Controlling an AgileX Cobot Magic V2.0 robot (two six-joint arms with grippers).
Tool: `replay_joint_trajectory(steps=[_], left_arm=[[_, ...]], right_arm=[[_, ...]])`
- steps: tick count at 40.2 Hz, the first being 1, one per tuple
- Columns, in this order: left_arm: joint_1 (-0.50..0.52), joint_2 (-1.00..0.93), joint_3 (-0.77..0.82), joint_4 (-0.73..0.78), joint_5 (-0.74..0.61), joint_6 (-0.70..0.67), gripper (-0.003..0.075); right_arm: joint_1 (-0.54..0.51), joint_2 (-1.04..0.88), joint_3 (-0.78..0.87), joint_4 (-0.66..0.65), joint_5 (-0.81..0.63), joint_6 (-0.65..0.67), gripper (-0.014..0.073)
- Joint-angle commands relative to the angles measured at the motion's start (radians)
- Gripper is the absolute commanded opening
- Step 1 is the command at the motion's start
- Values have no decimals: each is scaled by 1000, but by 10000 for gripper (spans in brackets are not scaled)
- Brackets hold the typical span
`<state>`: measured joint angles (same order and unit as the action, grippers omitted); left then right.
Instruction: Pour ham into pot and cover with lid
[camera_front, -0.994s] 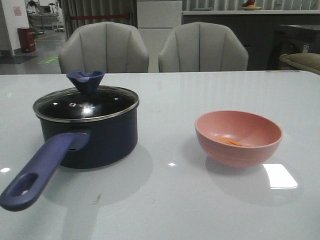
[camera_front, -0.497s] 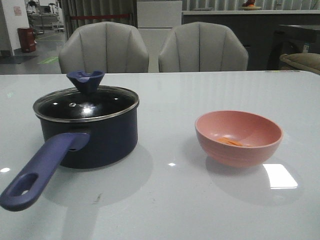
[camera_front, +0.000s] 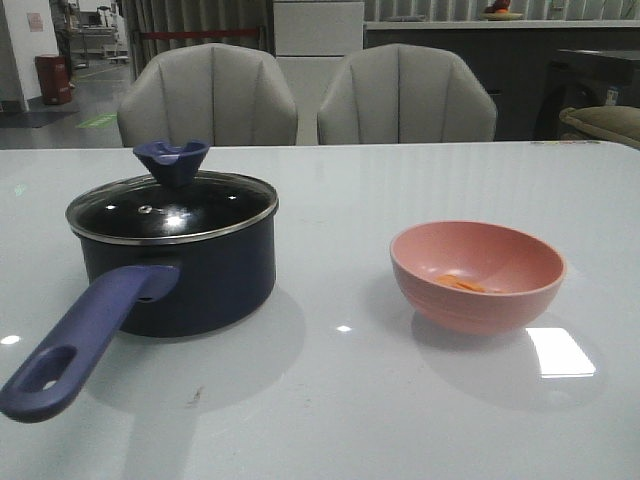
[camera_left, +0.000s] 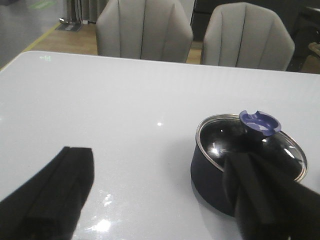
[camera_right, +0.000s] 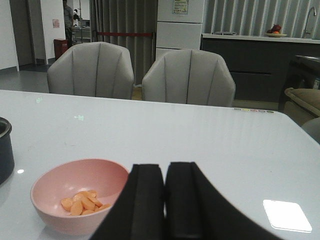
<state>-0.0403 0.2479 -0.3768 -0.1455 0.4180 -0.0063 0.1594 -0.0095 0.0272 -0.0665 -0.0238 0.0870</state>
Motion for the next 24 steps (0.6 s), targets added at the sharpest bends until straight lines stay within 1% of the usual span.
replay_joint_trajectory(steps=[1,10,14,20,24], left_arm=[[2,90,-110,-7,-11,-9,587],[2,317,-294,2,95,-9,586],[2,438,-374,4,168,-9,586],[2,613,-521,-2,312,-9,586],[-2,713,-609,-26,358,-9,586]], right_arm=[[-7,-21,-6,-12,-84,-5,162],[-7,-21,-6,-12,-84,-5,162],[-7,-21,-6,-12,-84,-5,162],[-7,-21,-6,-12,-84,-5,162],[-7,-21,-6,-12,-84,-5,162]])
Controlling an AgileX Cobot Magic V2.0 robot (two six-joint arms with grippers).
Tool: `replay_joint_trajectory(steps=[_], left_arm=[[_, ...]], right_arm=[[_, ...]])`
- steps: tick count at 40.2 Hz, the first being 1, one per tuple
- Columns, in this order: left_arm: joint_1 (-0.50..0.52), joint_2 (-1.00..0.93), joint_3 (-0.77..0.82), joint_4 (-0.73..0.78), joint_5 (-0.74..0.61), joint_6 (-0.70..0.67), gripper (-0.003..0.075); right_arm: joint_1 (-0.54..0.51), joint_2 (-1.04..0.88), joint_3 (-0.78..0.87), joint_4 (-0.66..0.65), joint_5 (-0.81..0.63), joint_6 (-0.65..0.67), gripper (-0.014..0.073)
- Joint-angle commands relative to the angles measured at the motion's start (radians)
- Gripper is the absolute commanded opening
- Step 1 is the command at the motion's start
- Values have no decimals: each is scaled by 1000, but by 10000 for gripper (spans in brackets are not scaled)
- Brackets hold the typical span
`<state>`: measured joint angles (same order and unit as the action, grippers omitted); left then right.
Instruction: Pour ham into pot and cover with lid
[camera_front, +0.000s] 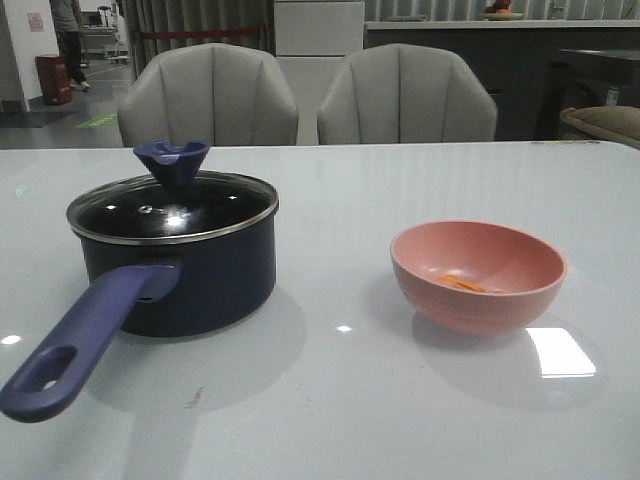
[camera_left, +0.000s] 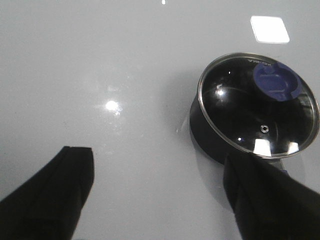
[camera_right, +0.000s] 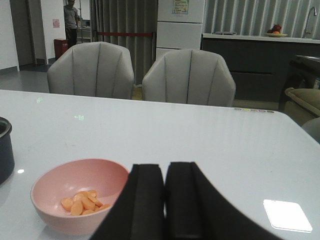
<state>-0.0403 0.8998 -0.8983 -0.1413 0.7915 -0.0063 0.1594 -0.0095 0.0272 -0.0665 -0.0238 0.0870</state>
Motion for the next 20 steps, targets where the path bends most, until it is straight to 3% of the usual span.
replay_joint_trajectory(steps=[1,15,20], left_arm=[[-9,80,-111,-33,-12,-9,586],[-255,410,-372,-22,21,-15,586],[-334,537,-469,46,71,-111,586]], right_arm=[[-7,-21,-6,-12,-84,-5,162],[-7,-21,-6,-12,-84,-5,162],[-7,-21,-6,-12,-84,-5,162]])
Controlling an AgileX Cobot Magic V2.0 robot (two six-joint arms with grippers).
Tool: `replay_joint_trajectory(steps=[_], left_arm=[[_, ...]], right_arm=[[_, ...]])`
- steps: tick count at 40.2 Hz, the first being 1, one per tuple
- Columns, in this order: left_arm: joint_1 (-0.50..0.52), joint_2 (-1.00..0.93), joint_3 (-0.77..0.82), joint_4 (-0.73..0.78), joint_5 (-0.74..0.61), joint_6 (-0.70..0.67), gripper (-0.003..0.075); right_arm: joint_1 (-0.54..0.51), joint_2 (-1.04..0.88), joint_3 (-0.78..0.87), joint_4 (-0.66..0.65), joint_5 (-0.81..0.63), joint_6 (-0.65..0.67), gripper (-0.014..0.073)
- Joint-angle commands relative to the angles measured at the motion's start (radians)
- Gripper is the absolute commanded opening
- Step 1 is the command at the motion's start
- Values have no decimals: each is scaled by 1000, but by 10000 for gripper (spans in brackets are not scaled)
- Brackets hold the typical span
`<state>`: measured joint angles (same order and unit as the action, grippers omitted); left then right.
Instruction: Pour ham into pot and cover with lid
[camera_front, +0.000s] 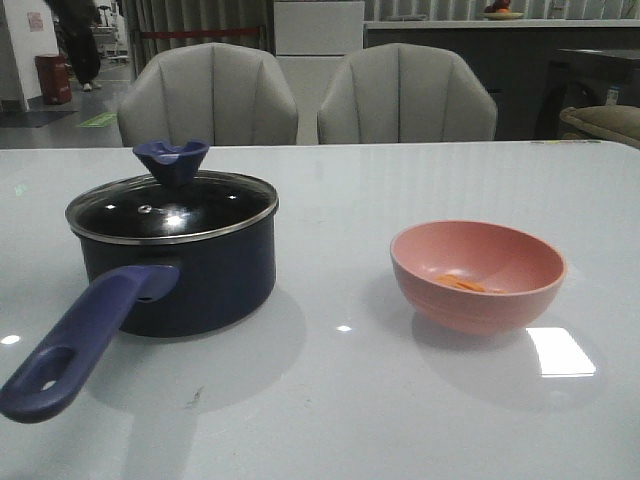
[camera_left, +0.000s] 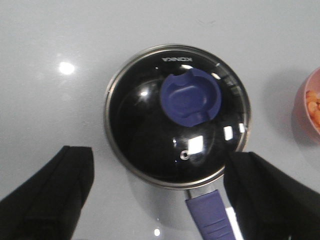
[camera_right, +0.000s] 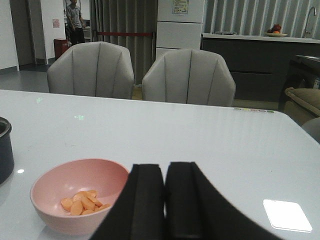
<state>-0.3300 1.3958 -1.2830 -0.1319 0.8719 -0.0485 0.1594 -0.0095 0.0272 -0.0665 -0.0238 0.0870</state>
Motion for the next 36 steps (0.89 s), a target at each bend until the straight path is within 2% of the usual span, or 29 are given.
replay_joint_trajectory(steps=[1,11,18,27,36], left_arm=[[-59,60,-105,49,1,-80,586],[-129,242,-278,126,101,-195,586],[-139,337,-372,165,192,-209,586],[-141,390,-419,201,206,-279,586],[-141,426,-445,184,209,-280,586]], right_arm=[[-7,-21,-6,-12,-84,-5,162],[-7,-21,-6,-12,-84,-5,162],[-7,-21,-6,-12,-84,-5,162],[-7,-21,-6,-12,-84,-5,162],[-7,-21,-6,-12,-84,-5,162]])
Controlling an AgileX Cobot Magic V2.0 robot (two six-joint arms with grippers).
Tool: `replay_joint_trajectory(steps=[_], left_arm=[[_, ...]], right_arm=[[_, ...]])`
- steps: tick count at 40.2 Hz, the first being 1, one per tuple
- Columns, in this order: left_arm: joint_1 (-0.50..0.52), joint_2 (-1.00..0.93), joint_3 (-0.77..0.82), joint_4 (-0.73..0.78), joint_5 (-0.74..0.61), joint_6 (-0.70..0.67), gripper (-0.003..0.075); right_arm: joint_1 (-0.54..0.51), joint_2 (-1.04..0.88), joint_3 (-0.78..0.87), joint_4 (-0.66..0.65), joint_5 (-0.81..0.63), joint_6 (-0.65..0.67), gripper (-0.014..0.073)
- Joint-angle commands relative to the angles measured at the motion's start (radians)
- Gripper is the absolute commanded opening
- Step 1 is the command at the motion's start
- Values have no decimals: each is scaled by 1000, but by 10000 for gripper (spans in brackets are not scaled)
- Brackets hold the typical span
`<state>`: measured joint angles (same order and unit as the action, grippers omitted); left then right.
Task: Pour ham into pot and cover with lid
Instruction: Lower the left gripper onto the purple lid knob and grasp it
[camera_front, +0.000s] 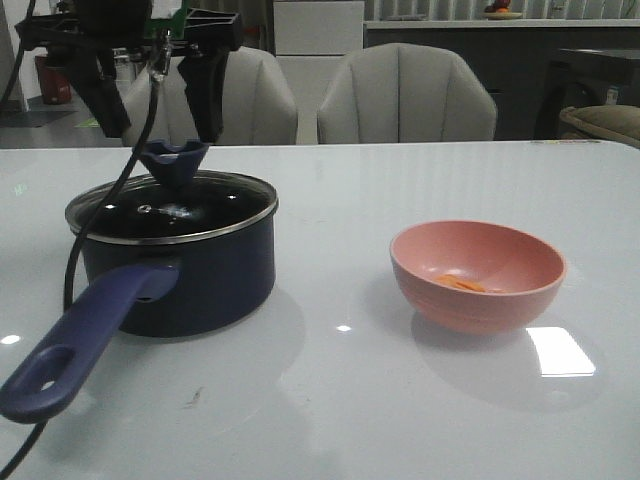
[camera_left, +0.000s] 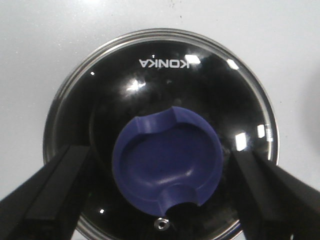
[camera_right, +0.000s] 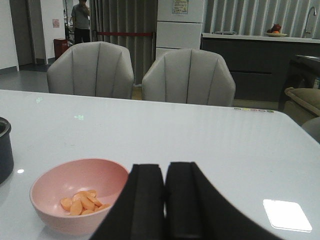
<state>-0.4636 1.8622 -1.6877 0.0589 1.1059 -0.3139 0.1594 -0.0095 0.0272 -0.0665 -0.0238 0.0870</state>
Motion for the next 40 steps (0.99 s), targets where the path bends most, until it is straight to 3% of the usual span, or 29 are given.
replay_joint_trajectory(steps=[1,27,40], left_arm=[[-7,-38,-40,-6,-25,-15,586],[-7,14,-43,-26,-22,-21,580],[-5,14,-43,-28,-2,-21,337]], right_arm=[[-7,-21,-6,-12,-84,-5,162],[-7,-21,-6,-12,-84,-5,162],[-7,-21,-6,-12,-84,-5,162]])
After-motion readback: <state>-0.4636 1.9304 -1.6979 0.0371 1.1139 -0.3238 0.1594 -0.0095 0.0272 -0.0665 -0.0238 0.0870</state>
